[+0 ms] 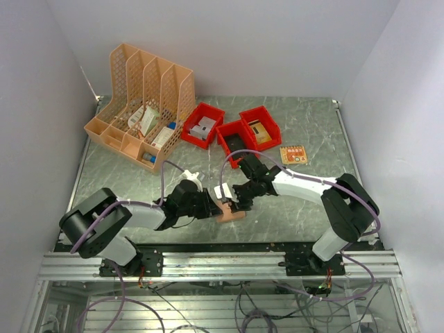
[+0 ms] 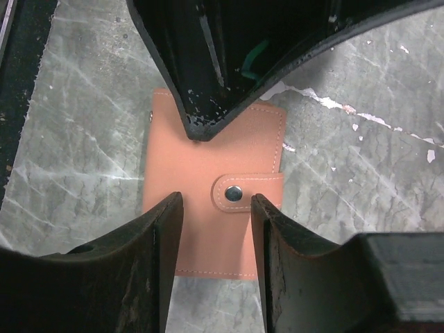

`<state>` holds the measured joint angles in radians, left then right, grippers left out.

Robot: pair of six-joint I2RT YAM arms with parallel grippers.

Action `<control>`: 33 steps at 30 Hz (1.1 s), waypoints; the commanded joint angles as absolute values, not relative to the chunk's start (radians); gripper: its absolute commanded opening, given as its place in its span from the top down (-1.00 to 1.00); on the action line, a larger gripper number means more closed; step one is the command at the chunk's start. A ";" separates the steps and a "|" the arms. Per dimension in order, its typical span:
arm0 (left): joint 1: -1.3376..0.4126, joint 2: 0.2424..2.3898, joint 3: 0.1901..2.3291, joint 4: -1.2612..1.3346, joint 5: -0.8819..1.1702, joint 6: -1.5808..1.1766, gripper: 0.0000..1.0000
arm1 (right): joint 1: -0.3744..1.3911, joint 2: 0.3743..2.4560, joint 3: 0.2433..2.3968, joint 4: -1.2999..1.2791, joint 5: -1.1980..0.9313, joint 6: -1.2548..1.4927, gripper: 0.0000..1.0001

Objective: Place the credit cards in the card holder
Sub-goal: Open the card holder at the center of the board.

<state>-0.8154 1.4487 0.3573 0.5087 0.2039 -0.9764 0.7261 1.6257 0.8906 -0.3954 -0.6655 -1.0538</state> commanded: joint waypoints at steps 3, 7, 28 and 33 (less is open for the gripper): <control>-0.823 1.513 0.349 0.594 0.174 -0.976 0.64 | 0.757 1.634 0.862 -0.327 -0.613 -1.027 0.18; -0.824 1.516 0.333 0.542 0.152 -0.960 0.72 | 0.773 1.642 0.857 -0.306 -0.569 -1.016 0.30; -0.824 1.534 0.306 0.514 0.145 -0.919 0.80 | 0.698 1.561 0.878 -0.177 -0.532 -0.778 1.00; -0.823 1.328 0.321 0.453 0.089 -0.901 0.32 | 0.618 1.549 0.910 -0.196 -0.678 -0.678 1.00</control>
